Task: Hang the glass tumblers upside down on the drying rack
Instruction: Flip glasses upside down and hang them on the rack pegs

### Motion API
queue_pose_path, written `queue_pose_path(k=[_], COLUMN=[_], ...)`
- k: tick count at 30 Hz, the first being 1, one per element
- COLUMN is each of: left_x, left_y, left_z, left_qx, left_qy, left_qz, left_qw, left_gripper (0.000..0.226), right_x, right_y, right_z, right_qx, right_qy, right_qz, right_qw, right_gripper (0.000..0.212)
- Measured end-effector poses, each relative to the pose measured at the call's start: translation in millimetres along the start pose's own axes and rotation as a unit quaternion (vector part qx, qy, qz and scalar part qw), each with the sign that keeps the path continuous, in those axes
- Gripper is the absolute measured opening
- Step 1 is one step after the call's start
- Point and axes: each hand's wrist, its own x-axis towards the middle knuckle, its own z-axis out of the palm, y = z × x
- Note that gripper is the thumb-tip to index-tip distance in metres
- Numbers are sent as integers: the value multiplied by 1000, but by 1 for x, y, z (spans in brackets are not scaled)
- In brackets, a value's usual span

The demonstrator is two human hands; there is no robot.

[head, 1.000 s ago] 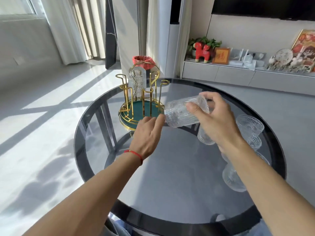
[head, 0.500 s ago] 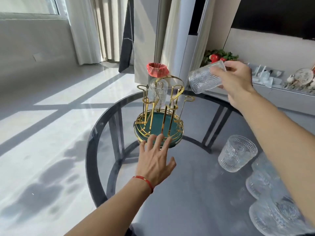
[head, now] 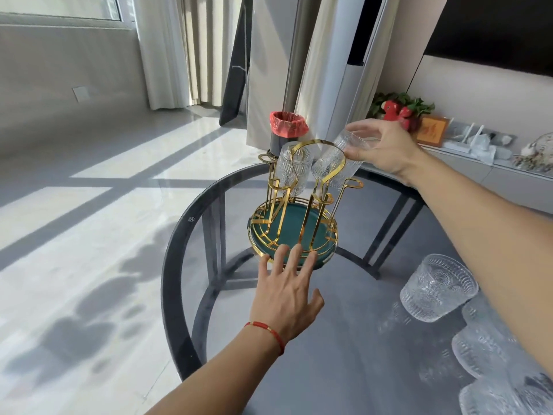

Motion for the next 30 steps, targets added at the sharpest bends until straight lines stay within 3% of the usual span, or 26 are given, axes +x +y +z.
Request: queue_pose_path(k=[4, 15, 24, 30], left_x=[1, 1, 3, 1], left_y=[0, 0, -1, 0], left_z=[2, 2, 4, -1], left_qx=[1, 2, 10, 16], left_qy=[-6, -13, -16, -11], left_qz=[0, 0, -2, 0], left_qw=[1000, 1000, 1000, 1000], left_gripper=[72, 72, 73, 73], right_x=[3, 22, 6, -44], right_y=[2, 7, 26, 31], right_z=[-5, 18, 17, -7], right_qx=[46, 27, 117, 79], right_qy=[-55, -180, -132, -11], right_qz=[20, 30, 75, 85], right_qw=[997, 983, 981, 993], right_gripper=[64, 70, 86, 49])
